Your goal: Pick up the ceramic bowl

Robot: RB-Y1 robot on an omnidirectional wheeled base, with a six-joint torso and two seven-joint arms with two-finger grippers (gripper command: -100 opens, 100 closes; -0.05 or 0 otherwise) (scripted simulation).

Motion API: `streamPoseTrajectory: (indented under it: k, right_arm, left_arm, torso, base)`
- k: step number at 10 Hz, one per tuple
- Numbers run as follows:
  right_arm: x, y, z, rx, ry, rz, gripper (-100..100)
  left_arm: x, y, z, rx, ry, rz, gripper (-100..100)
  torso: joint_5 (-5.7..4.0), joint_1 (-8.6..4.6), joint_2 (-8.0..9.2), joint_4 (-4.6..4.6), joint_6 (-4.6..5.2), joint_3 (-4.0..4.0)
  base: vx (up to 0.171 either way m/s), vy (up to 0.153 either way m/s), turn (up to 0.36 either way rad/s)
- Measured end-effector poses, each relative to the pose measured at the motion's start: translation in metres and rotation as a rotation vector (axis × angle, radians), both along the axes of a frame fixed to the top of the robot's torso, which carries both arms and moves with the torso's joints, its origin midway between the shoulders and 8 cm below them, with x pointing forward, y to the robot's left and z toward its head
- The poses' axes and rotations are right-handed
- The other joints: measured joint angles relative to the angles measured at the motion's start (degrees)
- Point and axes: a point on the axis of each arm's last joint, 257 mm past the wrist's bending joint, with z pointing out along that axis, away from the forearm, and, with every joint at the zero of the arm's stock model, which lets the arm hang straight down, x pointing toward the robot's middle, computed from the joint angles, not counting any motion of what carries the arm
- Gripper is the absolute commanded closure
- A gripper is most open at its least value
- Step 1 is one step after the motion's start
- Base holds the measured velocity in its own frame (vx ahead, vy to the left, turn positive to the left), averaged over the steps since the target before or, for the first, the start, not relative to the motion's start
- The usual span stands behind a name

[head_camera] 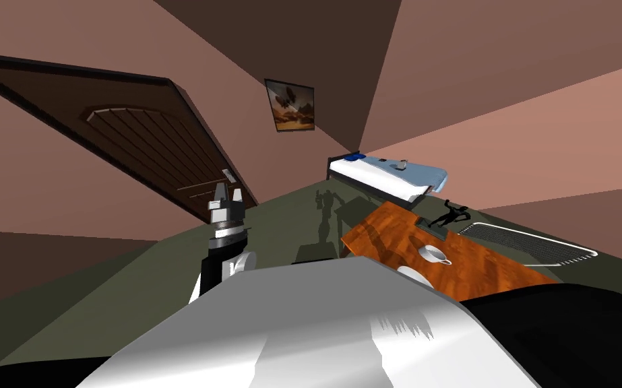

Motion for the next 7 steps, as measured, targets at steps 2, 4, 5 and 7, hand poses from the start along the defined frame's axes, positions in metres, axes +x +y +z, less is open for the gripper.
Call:
streamPoseTrajectory:
  k: [2,4,5,7]
  right_arm:
    - [-0.011,0.000,0.004,-0.006,-0.003,0.026,100]
    - [-0.022,0.000,0.008,-0.010,-0.007,0.051,100]
    - [-0.028,-0.001,0.012,-0.012,-0.011,0.066,100]
    - [-0.041,-0.001,0.015,-0.020,-0.013,0.086,100]
  left_arm:
    - [0.000,0.000,0.000,0.000,0.000,0.000,0]
    - [0.000,0.000,0.000,0.000,0.000,0.000,0]
    - [0.000,0.000,0.000,0.000,0.000,0.000,0]
    - [0.000,0.000,0.000,0.000,0.000,0.000,0]
  torso:
    - [0.02,0.02,0.02,0.01,0.00,0.02]
    - [0.06,0.00,0.07,0.02,0.01,0.04]
    - [0.08,-0.01,0.06,0.00,0.10,0.03]
    - [0.09,0.05,-0.01,0.01,0.06,0.01]
  base:
    - [0.129,0.008,-0.129]
    - [0.118,-0.001,-0.143]
    - [0.106,0.002,-0.092]
    - [0.142,0.019,-0.124]
